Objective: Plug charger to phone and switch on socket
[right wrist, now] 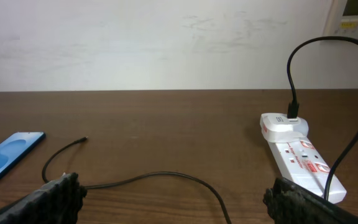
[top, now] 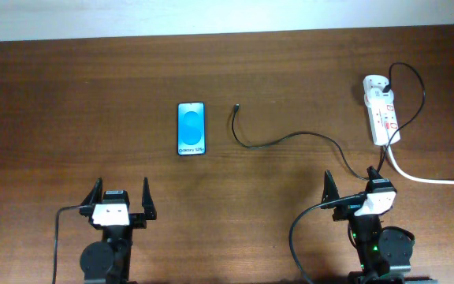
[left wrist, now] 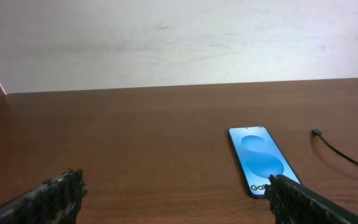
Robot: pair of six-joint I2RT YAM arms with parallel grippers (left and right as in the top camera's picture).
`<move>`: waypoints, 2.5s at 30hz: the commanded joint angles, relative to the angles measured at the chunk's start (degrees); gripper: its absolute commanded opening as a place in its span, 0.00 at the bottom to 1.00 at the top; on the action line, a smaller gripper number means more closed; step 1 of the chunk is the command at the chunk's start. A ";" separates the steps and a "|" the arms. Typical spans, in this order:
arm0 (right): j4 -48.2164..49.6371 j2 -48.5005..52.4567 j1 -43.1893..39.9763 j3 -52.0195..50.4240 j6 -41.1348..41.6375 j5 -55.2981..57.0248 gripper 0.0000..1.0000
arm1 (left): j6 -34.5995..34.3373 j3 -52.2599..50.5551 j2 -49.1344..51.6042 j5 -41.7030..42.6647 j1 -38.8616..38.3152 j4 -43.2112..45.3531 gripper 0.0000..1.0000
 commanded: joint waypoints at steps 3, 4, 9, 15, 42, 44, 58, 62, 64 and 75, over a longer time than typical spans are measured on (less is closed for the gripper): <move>-0.28 -0.44 0.31 -0.31 0.31 0.09 0.98 | 0.92 -0.15 -0.55 -0.57 0.33 -0.35 0.99; -0.28 -0.44 0.31 -0.31 0.31 0.09 0.98 | 0.92 -0.15 -0.55 -0.57 0.35 -0.35 0.99; -0.28 -0.44 0.31 -0.31 0.31 0.09 0.98 | 0.92 -0.15 -0.55 -0.57 0.35 -0.37 0.99; -0.28 -0.44 0.31 -0.31 0.31 0.09 0.98 | 0.92 -0.15 -0.55 -0.57 0.35 -0.37 0.99; -0.28 -0.44 0.31 -0.31 0.31 0.09 0.98 | 0.92 -0.15 -0.55 -0.57 0.35 -0.37 0.99; -0.28 -0.44 0.31 -0.31 0.31 0.09 0.98 | 0.92 -0.15 -0.55 -0.57 0.35 -0.37 0.99; -0.28 -0.44 0.31 -0.31 0.31 0.09 0.98 | 0.92 -0.15 -0.55 -0.57 0.35 -0.35 0.99; -0.28 -0.44 0.31 -0.31 0.31 0.09 0.98 | 0.92 -0.15 -0.55 -0.57 0.35 -0.35 0.99; -0.28 -0.44 0.31 -0.31 0.31 0.09 0.98 | 0.92 -0.15 -0.55 -0.57 0.33 -0.35 0.99; -0.28 -0.44 0.31 -0.31 0.31 0.09 0.98 | 1.14 -0.13 -0.55 -0.76 0.33 0.55 0.99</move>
